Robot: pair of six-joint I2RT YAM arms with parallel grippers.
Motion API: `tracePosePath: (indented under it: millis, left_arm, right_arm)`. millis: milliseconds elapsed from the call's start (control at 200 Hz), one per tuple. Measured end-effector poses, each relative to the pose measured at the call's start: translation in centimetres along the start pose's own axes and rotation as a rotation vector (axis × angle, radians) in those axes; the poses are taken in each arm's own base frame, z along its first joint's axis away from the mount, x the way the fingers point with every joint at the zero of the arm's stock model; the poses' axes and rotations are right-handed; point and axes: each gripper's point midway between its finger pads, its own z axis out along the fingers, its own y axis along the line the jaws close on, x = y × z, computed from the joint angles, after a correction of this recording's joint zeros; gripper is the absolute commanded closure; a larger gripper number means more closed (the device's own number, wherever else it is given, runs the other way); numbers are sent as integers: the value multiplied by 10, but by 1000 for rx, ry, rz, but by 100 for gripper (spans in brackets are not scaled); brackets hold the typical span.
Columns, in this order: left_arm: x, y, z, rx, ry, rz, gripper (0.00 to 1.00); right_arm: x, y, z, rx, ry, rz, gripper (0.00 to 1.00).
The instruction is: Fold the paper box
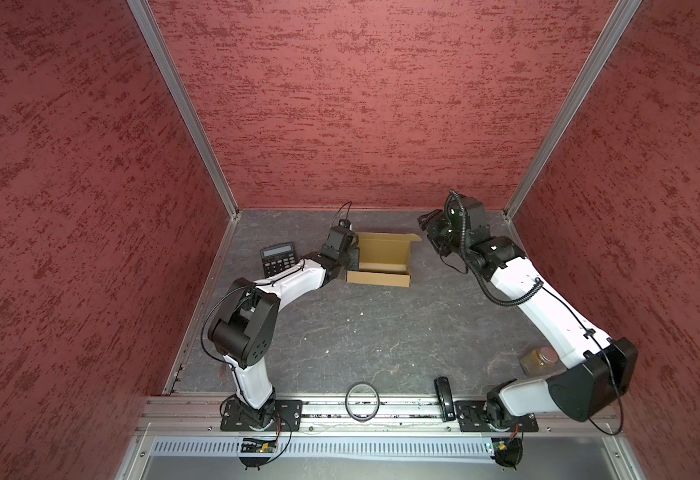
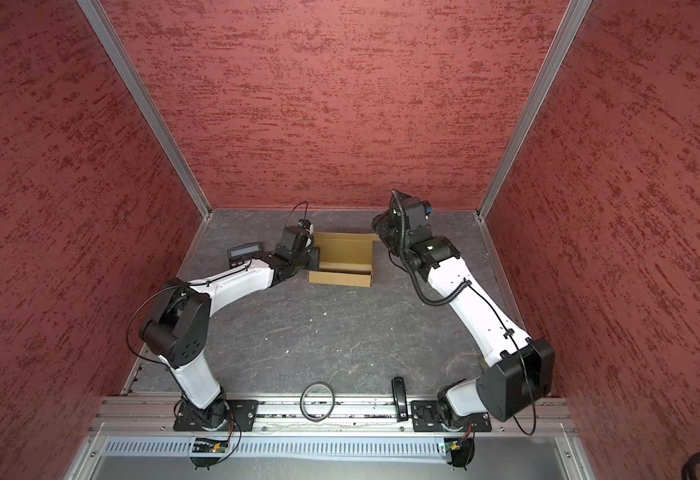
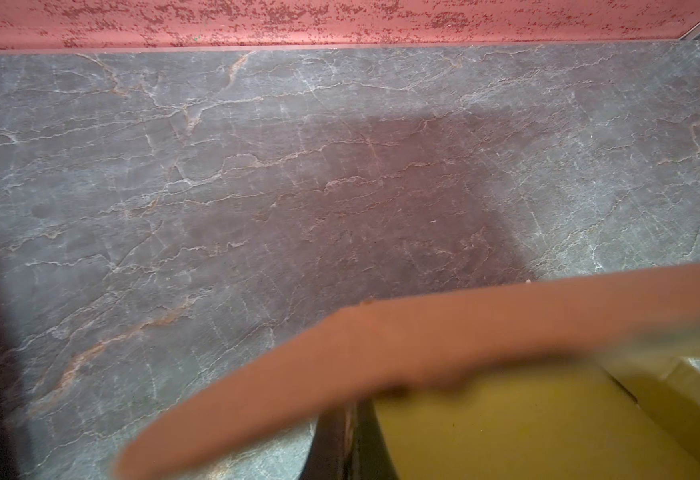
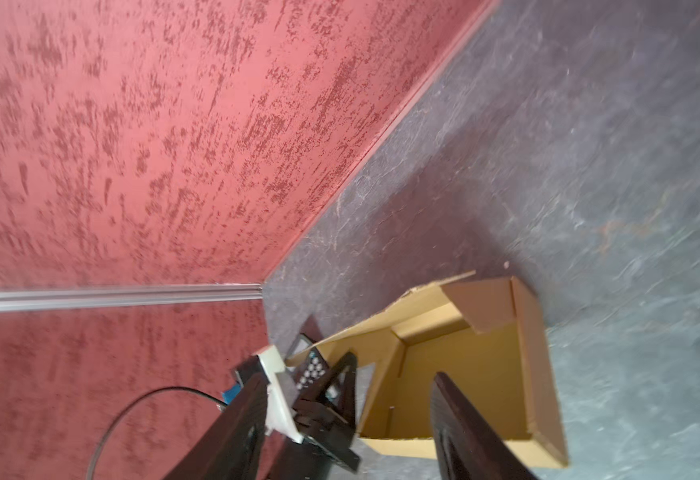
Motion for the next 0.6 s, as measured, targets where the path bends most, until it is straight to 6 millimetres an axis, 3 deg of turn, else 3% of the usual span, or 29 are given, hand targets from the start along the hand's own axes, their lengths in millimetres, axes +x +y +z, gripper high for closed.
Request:
tracePosePath:
  millis: [235, 386, 596]
  left_arm:
    - [0, 0, 1, -1, -9, -1, 100]
    - [-1, 0, 1, 1, -17, -3, 100]
    - [-2, -2, 0, 5, -22, -2, 100]
  right_arm:
    - [16, -5, 47, 47, 76, 114, 39]
    - [28, -13, 63, 79, 127, 170, 40]
    - [33, -7, 79, 79, 159, 217, 42]
